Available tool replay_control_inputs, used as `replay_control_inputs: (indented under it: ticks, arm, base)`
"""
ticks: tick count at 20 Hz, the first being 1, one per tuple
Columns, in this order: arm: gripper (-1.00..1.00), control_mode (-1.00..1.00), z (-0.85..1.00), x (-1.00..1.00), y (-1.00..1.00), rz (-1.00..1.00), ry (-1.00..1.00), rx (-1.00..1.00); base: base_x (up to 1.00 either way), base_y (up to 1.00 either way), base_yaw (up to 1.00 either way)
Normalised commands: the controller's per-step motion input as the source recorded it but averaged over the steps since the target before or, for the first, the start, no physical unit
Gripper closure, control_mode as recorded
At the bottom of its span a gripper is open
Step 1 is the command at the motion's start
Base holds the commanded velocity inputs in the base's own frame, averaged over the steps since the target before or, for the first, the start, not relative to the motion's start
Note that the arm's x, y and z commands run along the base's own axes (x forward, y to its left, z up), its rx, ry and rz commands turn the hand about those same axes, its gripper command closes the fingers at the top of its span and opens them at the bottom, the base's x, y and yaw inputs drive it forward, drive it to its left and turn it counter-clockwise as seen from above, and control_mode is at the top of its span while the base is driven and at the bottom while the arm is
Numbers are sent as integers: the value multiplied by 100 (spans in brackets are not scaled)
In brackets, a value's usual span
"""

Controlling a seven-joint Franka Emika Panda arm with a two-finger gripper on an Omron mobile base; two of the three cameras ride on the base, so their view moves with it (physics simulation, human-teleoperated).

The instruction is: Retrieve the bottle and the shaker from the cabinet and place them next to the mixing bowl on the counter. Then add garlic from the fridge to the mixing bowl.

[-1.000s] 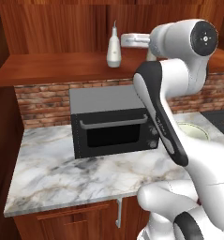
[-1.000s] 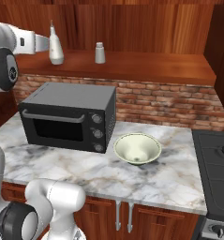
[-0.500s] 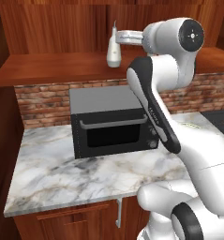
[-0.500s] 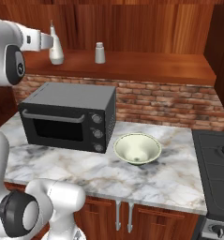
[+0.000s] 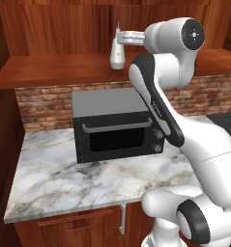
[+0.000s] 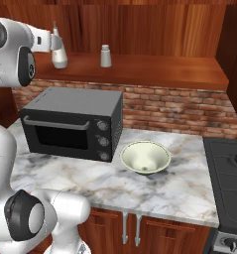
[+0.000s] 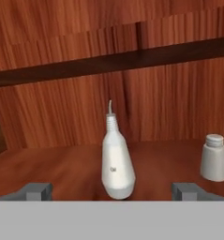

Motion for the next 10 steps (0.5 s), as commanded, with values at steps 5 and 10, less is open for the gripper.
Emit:
replay_control_inputs:
  ticks: [5,10]
  arm:
    - [-100,-100,-20,14,3,3,0,-5]
    - [-100,-100,-7,12,1,0,-4,-4]
  base:
    - [0,0,0]
    - [0,0,0]
